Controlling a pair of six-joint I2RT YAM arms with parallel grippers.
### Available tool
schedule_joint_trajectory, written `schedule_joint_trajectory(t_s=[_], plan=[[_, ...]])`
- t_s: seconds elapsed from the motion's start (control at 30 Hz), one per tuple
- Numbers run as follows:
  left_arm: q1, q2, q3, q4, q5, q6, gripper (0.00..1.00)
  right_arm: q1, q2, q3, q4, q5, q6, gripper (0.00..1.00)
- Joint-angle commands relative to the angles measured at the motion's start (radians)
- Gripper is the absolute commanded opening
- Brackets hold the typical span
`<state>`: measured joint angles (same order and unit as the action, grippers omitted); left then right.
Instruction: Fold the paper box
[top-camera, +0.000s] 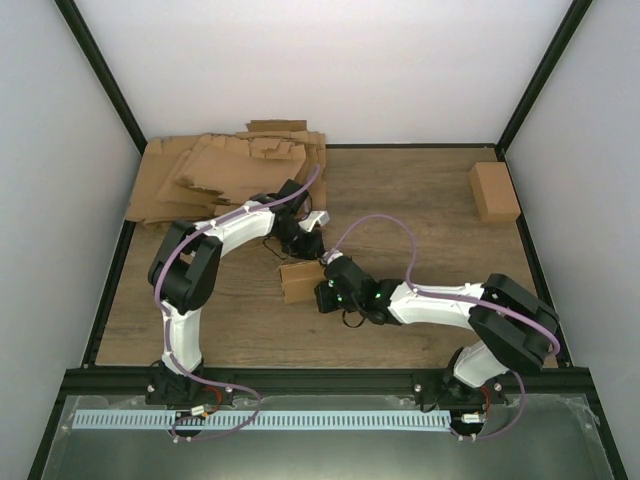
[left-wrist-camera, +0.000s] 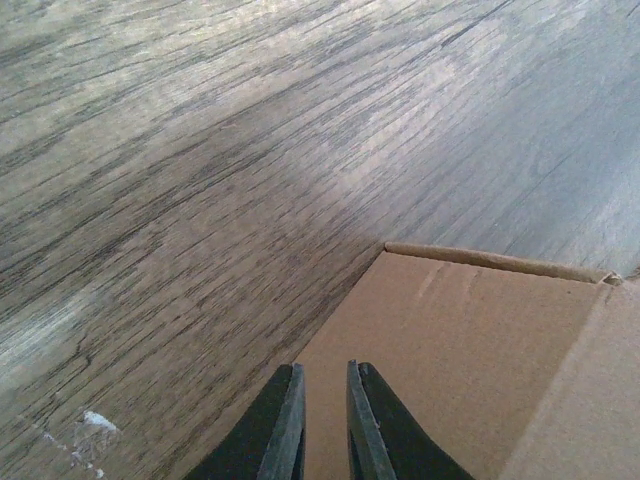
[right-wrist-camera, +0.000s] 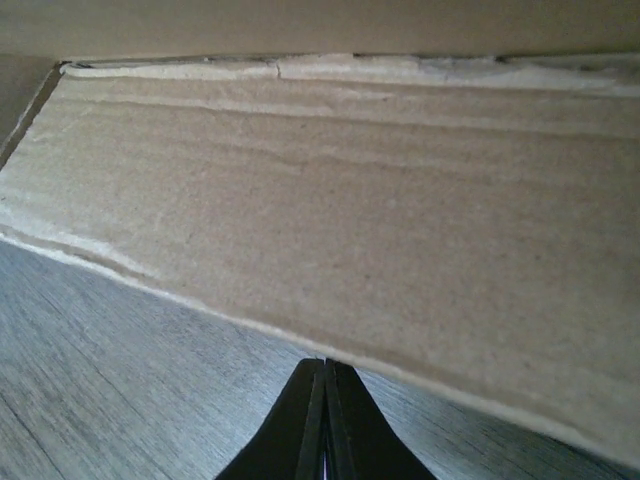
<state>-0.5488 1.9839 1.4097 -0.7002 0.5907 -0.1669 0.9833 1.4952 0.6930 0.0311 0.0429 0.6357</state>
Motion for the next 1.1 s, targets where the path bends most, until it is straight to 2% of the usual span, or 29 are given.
schedule_joint_trajectory(t_s=[0.0,0.13,0.43,0.57,0.7,0.83,0.93,1.07], plan=[[-0.026,-0.025,-0.015,-0.041,0.058,0.012,0.15,-0.011,0.027,0.028,0.053,0.030,-0.024,0.02],[-0.026,-0.051,0.000,-0.039,0.006,-0.002,0.20,-0.011,0.009,0.007,0.063,-0.006,-0.042,0.04],[-0.026,-0.125,0.101,-0.063,-0.195,-0.039,0.49,-0.011,-0.138,-0.086,0.054,-0.080,-0.073,0.17],[-0.026,-0.201,0.092,-0.051,-0.277,-0.061,0.61,-0.011,-0.180,-0.091,0.028,-0.117,-0.091,0.22],[-0.026,-0.338,0.007,-0.037,-0.417,-0.089,0.64,-0.011,-0.224,-0.074,-0.020,-0.142,-0.130,0.26],[-0.026,-0.550,-0.129,-0.035,-0.514,-0.128,0.66,-0.011,-0.264,-0.034,-0.098,-0.165,-0.187,0.28],[-0.026,-0.699,-0.217,-0.066,-0.521,-0.140,0.71,-0.015,-0.291,-0.003,-0.158,-0.165,-0.218,0.29],[-0.028,-0.838,-0.312,-0.104,-0.470,-0.174,0.71,-0.040,-0.332,0.034,-0.233,-0.173,-0.268,0.33]])
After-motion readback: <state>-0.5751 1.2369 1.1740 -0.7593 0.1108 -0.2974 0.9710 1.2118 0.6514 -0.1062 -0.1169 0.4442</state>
